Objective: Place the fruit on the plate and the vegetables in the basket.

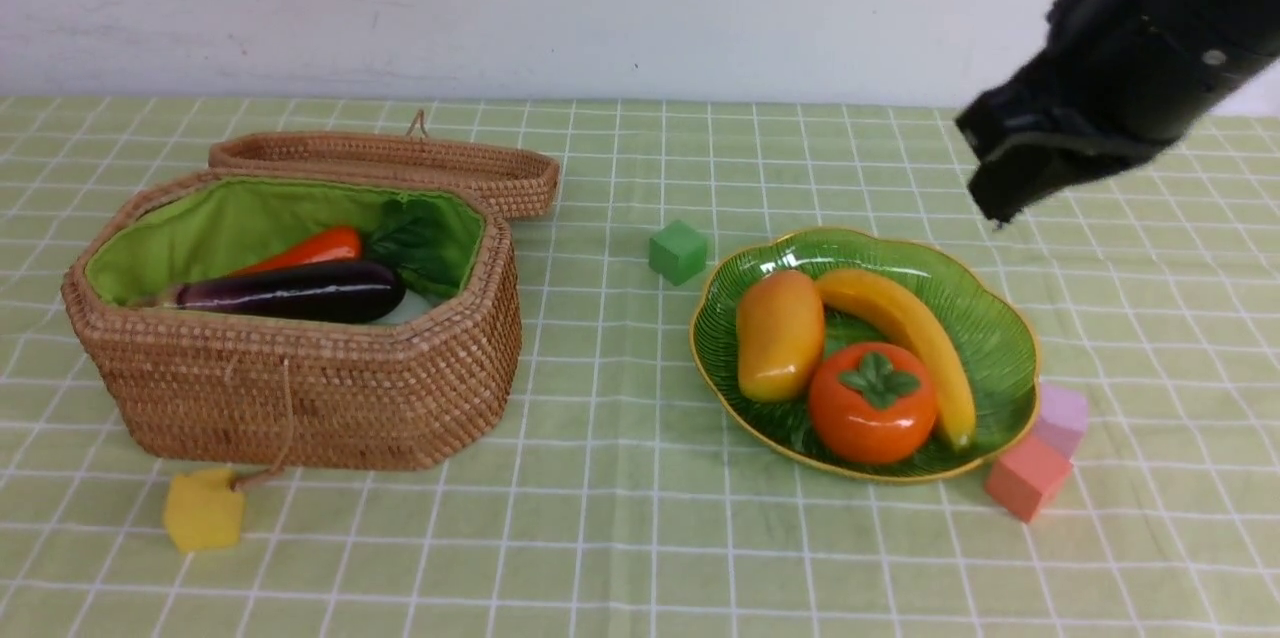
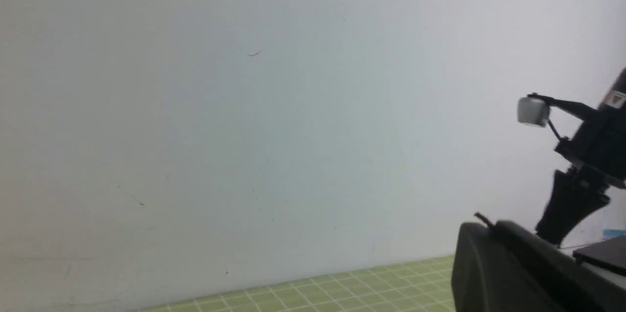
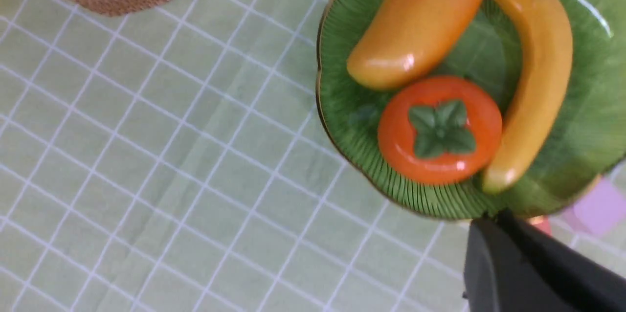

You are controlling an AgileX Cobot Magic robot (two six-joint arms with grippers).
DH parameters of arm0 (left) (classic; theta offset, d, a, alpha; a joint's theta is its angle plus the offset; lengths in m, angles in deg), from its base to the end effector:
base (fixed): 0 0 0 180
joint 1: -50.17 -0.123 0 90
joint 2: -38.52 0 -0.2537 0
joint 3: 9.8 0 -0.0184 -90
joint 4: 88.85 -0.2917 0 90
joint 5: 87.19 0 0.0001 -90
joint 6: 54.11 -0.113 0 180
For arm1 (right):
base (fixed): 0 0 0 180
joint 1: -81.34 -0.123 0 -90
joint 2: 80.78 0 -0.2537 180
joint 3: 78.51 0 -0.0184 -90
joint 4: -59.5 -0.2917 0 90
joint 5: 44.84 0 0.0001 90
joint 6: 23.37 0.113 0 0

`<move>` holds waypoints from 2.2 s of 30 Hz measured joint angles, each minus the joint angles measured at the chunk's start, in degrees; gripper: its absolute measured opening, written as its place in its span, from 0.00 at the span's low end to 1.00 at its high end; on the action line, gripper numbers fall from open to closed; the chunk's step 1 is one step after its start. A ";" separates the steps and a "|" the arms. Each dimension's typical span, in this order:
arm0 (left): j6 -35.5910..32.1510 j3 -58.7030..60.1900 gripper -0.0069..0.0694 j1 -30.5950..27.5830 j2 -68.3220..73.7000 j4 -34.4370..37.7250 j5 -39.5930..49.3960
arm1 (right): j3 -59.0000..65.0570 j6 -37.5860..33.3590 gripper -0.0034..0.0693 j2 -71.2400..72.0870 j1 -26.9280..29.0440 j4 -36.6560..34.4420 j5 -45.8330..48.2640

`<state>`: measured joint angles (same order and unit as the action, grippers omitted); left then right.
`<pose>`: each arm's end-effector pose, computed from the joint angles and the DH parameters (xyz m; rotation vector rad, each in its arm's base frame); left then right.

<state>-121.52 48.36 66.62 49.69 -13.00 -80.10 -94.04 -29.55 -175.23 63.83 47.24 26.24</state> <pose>0.1147 -0.0481 0.3287 0.1934 1.2404 -0.4493 0.3349 0.1295 0.3545 -0.5185 2.5692 0.3586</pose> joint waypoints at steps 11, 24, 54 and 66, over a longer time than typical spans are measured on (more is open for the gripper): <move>0.96 8.42 0.07 0.00 -3.09 0.63 -6.16 | 29.99 11.05 0.07 26.35 0.00 2.84 -0.97; 0.96 9.58 0.07 0.00 -3.09 1.49 -6.33 | 43.04 12.75 0.08 38.36 0.00 2.64 -7.22; 1.03 9.63 0.08 0.00 -3.11 1.94 -6.78 | 92.86 11.01 0.09 86.29 16.79 13.57 -49.32; 1.08 9.69 0.09 0.00 -3.11 1.94 -7.09 | 92.84 11.06 0.11 86.29 16.79 13.75 -49.13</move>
<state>-120.44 58.05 66.62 46.57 -11.06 -87.19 -1.20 -18.50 -88.94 80.61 60.99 -22.90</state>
